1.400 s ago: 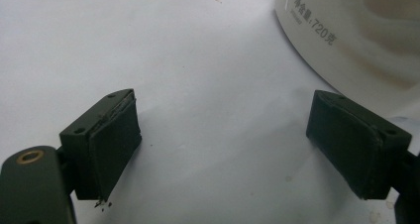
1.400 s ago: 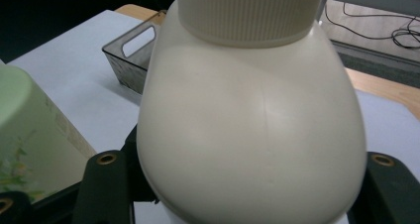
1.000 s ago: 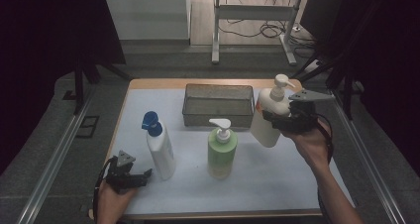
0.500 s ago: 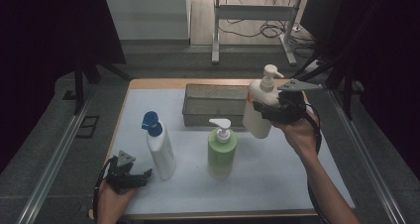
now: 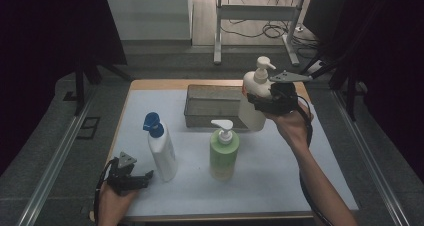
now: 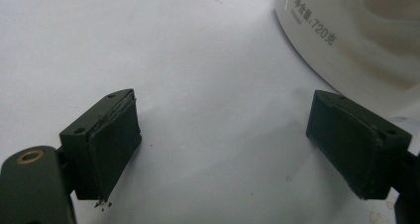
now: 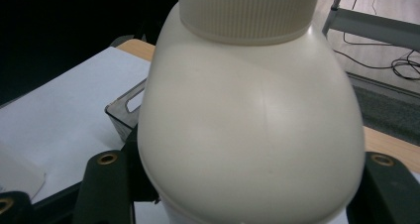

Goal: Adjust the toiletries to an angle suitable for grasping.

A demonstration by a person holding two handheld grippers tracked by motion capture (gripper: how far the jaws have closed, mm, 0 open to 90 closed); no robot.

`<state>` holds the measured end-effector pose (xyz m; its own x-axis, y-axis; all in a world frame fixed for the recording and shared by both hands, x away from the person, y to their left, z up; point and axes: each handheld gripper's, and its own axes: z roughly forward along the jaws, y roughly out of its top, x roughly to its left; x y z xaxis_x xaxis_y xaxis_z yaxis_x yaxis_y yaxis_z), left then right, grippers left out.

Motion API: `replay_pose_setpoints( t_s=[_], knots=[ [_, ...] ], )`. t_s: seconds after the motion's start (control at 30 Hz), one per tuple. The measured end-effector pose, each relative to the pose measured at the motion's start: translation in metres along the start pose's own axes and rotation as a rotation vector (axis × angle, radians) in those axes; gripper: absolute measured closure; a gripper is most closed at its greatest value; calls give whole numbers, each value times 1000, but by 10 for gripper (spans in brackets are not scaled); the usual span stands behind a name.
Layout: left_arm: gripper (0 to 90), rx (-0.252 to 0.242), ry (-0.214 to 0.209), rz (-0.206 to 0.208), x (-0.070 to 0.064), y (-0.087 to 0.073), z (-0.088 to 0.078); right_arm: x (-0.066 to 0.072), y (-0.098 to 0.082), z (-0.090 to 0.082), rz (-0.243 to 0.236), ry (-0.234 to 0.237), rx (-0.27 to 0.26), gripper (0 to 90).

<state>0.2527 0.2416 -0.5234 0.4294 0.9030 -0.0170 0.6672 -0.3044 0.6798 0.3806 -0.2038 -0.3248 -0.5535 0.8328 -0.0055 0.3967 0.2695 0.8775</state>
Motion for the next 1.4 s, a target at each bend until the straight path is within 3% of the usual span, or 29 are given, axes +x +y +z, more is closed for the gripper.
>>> replay_pose_setpoints(
  t_s=[1.4],
  knots=[
    [129, 1, -1, 0, 0, 0, 0, 28, 33, 82, 13, 7, -49, 374]
  ],
)
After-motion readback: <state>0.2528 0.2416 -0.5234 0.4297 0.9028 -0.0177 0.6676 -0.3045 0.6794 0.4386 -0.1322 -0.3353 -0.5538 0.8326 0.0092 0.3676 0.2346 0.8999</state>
